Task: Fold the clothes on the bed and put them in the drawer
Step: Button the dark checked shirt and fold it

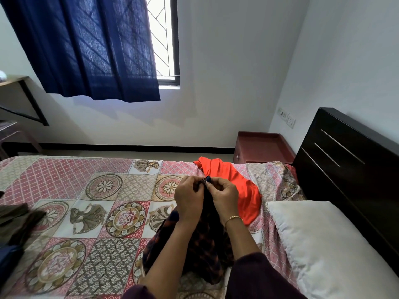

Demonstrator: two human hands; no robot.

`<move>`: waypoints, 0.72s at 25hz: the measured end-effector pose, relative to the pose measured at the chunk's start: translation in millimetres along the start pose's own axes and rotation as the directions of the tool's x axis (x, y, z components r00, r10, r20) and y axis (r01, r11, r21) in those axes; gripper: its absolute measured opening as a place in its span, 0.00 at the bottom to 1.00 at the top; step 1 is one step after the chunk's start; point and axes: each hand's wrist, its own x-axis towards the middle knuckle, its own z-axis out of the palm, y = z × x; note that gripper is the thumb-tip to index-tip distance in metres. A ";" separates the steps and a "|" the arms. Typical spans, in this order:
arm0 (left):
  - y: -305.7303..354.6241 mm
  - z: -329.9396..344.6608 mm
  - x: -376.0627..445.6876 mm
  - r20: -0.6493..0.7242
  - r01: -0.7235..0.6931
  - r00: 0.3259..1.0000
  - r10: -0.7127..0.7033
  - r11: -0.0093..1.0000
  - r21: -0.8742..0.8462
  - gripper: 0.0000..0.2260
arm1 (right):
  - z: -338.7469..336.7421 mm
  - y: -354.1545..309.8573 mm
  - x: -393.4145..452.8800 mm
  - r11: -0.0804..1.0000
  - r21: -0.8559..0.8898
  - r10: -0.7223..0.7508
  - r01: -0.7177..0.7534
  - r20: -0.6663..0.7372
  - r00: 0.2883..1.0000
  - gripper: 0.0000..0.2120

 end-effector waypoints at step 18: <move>-9.3 -0.3 5.5 0.159 0.326 0.943 -0.291 0.903 -0.281 0.04 | -15.4 -12.5 -4.2 0.922 0.317 0.149 -0.224 0.243 0.958 0.09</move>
